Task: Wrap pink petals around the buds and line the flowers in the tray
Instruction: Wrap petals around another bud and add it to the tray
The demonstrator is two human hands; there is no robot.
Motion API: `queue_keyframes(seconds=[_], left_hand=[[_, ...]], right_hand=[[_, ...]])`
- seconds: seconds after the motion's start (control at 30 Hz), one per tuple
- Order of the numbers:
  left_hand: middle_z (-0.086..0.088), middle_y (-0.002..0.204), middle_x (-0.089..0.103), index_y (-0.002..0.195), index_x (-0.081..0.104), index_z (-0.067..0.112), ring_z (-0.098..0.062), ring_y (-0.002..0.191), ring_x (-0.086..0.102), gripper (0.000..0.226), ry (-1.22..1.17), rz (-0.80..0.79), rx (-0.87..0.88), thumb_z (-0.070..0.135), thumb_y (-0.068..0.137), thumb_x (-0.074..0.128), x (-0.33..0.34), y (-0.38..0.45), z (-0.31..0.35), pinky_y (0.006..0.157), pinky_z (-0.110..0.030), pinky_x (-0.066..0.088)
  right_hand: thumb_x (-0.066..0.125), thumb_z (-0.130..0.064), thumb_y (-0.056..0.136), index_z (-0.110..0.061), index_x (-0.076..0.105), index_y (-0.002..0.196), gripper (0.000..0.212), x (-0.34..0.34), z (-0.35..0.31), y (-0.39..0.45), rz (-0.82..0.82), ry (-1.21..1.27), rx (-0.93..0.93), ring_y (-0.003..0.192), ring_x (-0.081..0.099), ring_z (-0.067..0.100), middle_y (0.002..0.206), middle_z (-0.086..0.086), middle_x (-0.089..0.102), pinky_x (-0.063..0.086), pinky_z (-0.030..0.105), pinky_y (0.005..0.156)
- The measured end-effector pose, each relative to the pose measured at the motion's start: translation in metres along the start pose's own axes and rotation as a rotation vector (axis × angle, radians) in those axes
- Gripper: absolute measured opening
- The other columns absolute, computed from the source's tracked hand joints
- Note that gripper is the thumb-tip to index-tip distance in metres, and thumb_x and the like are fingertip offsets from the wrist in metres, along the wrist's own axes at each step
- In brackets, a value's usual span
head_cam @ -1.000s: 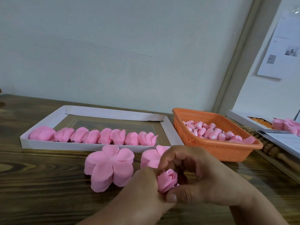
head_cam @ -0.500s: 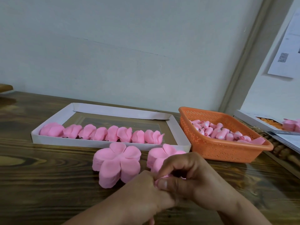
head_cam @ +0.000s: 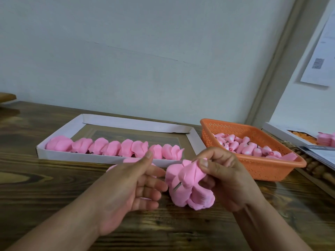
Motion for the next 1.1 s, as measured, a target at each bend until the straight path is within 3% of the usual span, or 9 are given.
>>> queue_keyframes(seconds=[0.13,0.23,0.33,0.43,0.5,0.67,0.83,0.97,1.1], left_hand=[[-0.015,0.078,0.072,0.082,0.077,0.008,-0.017,0.059,0.064,0.057,0.075,0.018,0.037,0.058,0.060,0.061,0.000,-0.004,0.004,0.053,-0.028,0.053],[-0.008,0.075,0.073,0.079,0.075,0.011,-0.014,0.057,0.061,0.028,0.292,0.235,0.159,0.035,0.086,0.062,-0.018,0.005,0.013,0.066,-0.033,0.048],[0.007,0.074,0.073,0.089,0.073,0.024,-0.006,0.063,0.063,0.012,0.558,0.432,0.298,0.018,0.091,0.062,-0.041,0.018,0.025,0.064,-0.026,0.051],[0.014,0.091,0.069,0.102,0.072,0.025,0.002,0.076,0.058,0.015,0.857,0.425,0.340,0.020,0.089,0.065,-0.053,0.033,0.029,0.066,-0.018,0.042],[0.016,0.089,0.063,0.103,0.072,0.025,0.007,0.075,0.052,0.016,1.072,0.388,0.336,0.025,0.090,0.064,-0.057,0.043,0.028,0.062,-0.013,0.037],[0.005,0.088,0.060,0.095,0.072,0.027,-0.009,0.078,0.053,0.017,1.399,0.221,0.323,0.027,0.090,0.056,-0.048,0.061,0.019,0.063,-0.023,0.037],[0.000,0.104,0.057,0.110,0.067,0.034,-0.019,0.098,0.051,0.026,1.567,0.166,0.270,0.026,0.094,0.048,-0.048,0.074,0.017,0.087,-0.038,0.047],[0.006,0.097,0.056,0.097,0.072,0.037,-0.018,0.092,0.053,0.026,1.593,0.159,0.284,0.023,0.091,0.052,-0.048,0.077,0.018,0.083,-0.036,0.049],[0.005,0.104,0.061,0.097,0.073,0.031,-0.017,0.094,0.055,0.021,1.667,0.204,0.295,0.024,0.090,0.054,-0.048,0.081,0.019,0.079,-0.030,0.046]], right_hand=[[0.089,-0.037,0.052,-0.012,0.070,0.062,0.032,-0.006,0.001,0.002,0.006,-0.030,-0.015,0.041,0.041,0.005,0.053,0.001,0.057,0.035,0.014,0.042],[0.085,-0.031,0.060,-0.013,0.070,0.062,0.024,-0.021,0.000,0.002,0.099,-0.132,-0.012,0.041,0.040,0.008,0.053,0.005,0.056,0.034,0.015,0.043],[0.068,-0.015,0.069,-0.013,0.071,0.064,0.007,-0.035,0.003,0.005,0.217,-0.301,-0.034,0.042,0.039,0.008,0.052,0.006,0.055,0.033,0.017,0.041],[0.064,-0.015,0.069,-0.012,0.071,0.065,0.009,-0.039,0.009,0.008,0.298,-0.389,-0.057,0.041,0.039,0.006,0.049,0.004,0.054,0.032,0.017,0.039],[0.065,-0.018,0.069,-0.010,0.071,0.065,0.010,-0.043,0.012,0.009,0.355,-0.386,-0.073,0.041,0.038,0.006,0.051,0.007,0.056,0.031,0.018,0.039],[0.059,0.003,0.084,-0.001,0.067,0.071,0.016,-0.048,0.015,0.007,0.377,-0.426,-0.125,0.043,0.042,0.006,0.061,0.009,0.068,0.035,0.017,0.041],[0.060,0.002,0.083,0.000,0.067,0.073,0.013,-0.049,0.017,0.004,0.408,-0.442,-0.123,0.044,0.039,0.009,0.058,0.012,0.064,0.034,0.019,0.042],[0.058,0.003,0.085,-0.002,0.067,0.073,0.016,-0.049,0.017,0.002,0.413,-0.454,-0.114,0.044,0.041,0.006,0.053,0.001,0.063,0.035,0.018,0.042],[0.058,0.001,0.085,-0.001,0.066,0.075,0.014,-0.049,0.016,0.002,0.412,-0.444,-0.109,0.044,0.044,0.003,0.051,0.000,0.061,0.037,0.016,0.041]])
Point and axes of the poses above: each hand's wrist, its own y-axis towards the middle knuckle, its own x-axis out of the palm, z = x × y, the point moved 1 cm from there along y, towards the middle knuckle
